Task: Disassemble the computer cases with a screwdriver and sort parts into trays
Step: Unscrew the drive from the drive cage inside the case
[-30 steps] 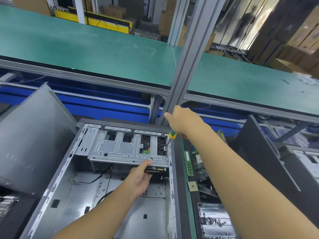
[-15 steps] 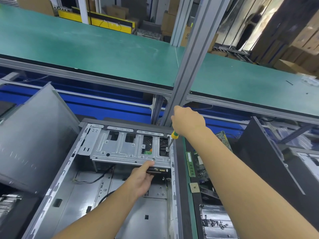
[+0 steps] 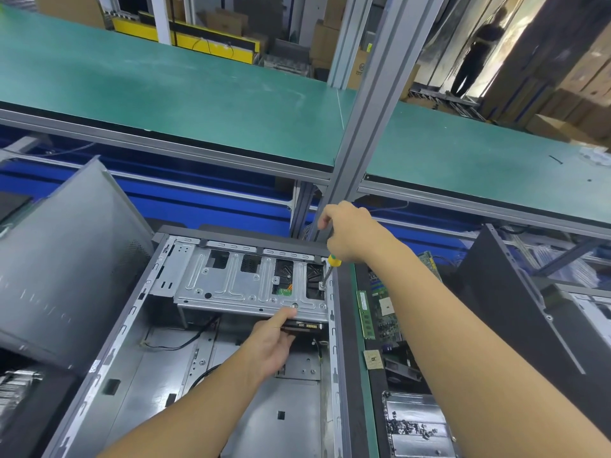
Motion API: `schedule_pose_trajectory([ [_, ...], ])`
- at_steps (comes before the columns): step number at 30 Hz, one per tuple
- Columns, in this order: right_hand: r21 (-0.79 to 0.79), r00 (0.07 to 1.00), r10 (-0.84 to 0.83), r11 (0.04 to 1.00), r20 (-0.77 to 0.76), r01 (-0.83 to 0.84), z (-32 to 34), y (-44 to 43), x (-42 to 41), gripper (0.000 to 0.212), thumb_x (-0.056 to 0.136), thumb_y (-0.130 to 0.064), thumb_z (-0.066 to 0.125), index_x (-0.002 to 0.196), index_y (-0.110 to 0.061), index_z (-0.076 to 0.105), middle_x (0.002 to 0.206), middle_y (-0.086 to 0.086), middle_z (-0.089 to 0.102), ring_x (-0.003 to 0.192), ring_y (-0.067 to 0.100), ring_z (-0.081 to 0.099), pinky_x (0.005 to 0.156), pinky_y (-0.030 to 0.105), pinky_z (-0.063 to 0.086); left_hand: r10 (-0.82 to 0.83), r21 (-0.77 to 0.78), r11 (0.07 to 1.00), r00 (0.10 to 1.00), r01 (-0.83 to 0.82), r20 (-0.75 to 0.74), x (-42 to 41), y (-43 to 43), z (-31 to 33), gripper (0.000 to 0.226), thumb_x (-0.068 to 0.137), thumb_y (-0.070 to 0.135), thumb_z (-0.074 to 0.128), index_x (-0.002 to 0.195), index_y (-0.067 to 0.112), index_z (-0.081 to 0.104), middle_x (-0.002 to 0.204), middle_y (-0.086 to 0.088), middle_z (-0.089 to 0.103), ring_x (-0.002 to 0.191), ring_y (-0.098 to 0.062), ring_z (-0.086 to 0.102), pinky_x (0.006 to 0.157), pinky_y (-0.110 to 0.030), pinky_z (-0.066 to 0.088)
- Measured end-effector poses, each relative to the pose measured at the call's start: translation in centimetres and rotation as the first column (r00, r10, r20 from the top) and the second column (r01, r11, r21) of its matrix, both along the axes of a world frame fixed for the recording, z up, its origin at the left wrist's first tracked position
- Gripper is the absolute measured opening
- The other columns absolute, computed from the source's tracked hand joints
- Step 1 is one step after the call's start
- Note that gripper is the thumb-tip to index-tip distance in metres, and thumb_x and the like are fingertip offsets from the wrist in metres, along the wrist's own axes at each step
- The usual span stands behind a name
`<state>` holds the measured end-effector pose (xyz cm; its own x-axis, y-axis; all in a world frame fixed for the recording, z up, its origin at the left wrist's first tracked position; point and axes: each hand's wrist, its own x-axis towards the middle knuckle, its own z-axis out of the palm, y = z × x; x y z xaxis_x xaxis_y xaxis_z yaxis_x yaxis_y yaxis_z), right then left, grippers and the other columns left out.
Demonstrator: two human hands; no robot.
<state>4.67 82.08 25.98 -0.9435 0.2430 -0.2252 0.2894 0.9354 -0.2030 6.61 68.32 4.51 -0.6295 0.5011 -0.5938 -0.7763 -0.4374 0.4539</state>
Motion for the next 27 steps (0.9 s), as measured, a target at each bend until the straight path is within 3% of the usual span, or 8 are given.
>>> schedule_pose_trajectory([
  [3,0.021,0.999,-0.042,0.999,0.003,0.042,-0.1,-0.2,-0.2,0.013,0.097,-0.032,0.054,0.103,-0.021,0.048,0.113,0.003,0.049,0.105,0.029,0.047,0.080,0.041,0.043,-0.008,-0.007,1.000,1.000,0.008,-0.001,0.0,0.0,-0.1,0.014,0.089,0.001,0.065,0.103,-0.002,0.066,0.100,-0.017,0.075,0.086,-0.022,0.074,0.084,-0.030,0.050],
  [5,0.236,0.996,-0.088,0.968,-0.015,0.089,-0.5,-0.2,-0.1,0.037,0.102,-0.053,0.043,0.101,-0.016,0.039,0.091,0.004,0.051,0.084,0.029,0.053,0.069,0.039,0.044,-0.015,-0.008,1.000,1.000,0.015,-0.003,-0.1,0.0,-0.2,0.015,0.089,0.001,0.066,0.104,-0.002,0.066,0.101,-0.018,0.075,0.089,-0.023,0.073,0.089,-0.031,0.049],
  [6,0.339,0.996,-0.083,0.936,-0.046,0.094,-0.6,-0.2,0.0,0.038,0.104,-0.053,0.039,0.100,-0.015,0.036,0.083,0.003,0.050,0.072,0.026,0.051,0.061,0.036,0.040,-0.015,-0.011,1.000,1.000,0.015,-0.001,-0.1,0.0,-0.2,0.016,0.088,0.001,0.066,0.104,-0.002,0.066,0.102,-0.018,0.075,0.090,-0.024,0.072,0.092,-0.032,0.049],
  [8,0.398,0.993,-0.026,0.915,-0.111,0.069,-0.8,-0.3,0.2,0.026,0.106,-0.038,0.042,0.103,-0.012,0.041,0.085,0.006,0.055,0.063,0.025,0.047,0.054,0.034,0.034,-0.013,-0.017,1.000,1.000,0.013,0.003,-0.2,-0.1,-0.4,0.018,0.088,0.001,0.067,0.105,-0.003,0.066,0.101,-0.018,0.075,0.091,-0.025,0.071,0.096,-0.033,0.048],
  [10,0.320,0.991,-0.005,0.946,-0.135,0.049,-0.8,-0.1,0.3,0.013,0.103,-0.018,0.049,0.112,-0.009,0.049,0.100,0.010,0.060,0.075,0.031,0.053,0.061,0.036,0.040,-0.011,-0.008,1.000,1.000,0.011,0.000,-0.2,-0.1,-0.5,0.019,0.088,0.001,0.066,0.107,-0.004,0.065,0.103,-0.019,0.074,0.092,-0.025,0.072,0.094,-0.032,0.049],
  [14,0.178,0.993,-0.036,0.982,-0.113,0.056,0.2,0.0,0.5,0.022,0.092,-0.001,0.055,0.113,-0.008,0.054,0.109,0.014,0.060,0.087,0.035,0.061,0.068,0.039,0.051,0.009,-0.005,1.000,1.000,-0.009,-0.001,-0.6,-0.7,-0.9,0.024,0.089,0.002,0.065,0.111,-0.007,0.063,0.104,-0.021,0.073,0.093,-0.027,0.071,0.090,-0.032,0.050],
  [21,0.058,0.984,-0.033,0.997,-0.173,0.044,1.2,-1.5,0.0,0.016,0.093,-0.003,0.048,0.102,-0.014,0.055,0.108,0.010,0.062,0.092,0.032,0.061,0.078,0.043,0.055,0.030,-0.019,0.999,0.999,-0.030,-0.019,-2.9,-4.7,-1.5,0.025,0.091,0.005,0.063,0.111,-0.009,0.063,0.107,-0.025,0.072,0.092,-0.031,0.071,0.086,-0.035,0.051],
  [27,-0.070,0.962,-0.018,0.998,-0.273,-0.002,0.3,-5.2,-1.4,0.012,0.091,-0.007,0.050,0.094,-0.017,0.055,0.101,0.005,0.060,0.085,0.028,0.055,0.064,0.033,0.043,0.028,-0.048,0.998,0.999,-0.029,-0.026,-5.7,-9.9,-1.9,0.027,0.088,0.009,0.066,0.111,-0.007,0.063,0.110,-0.024,0.071,0.089,-0.029,0.073,0.084,-0.033,0.051],
])
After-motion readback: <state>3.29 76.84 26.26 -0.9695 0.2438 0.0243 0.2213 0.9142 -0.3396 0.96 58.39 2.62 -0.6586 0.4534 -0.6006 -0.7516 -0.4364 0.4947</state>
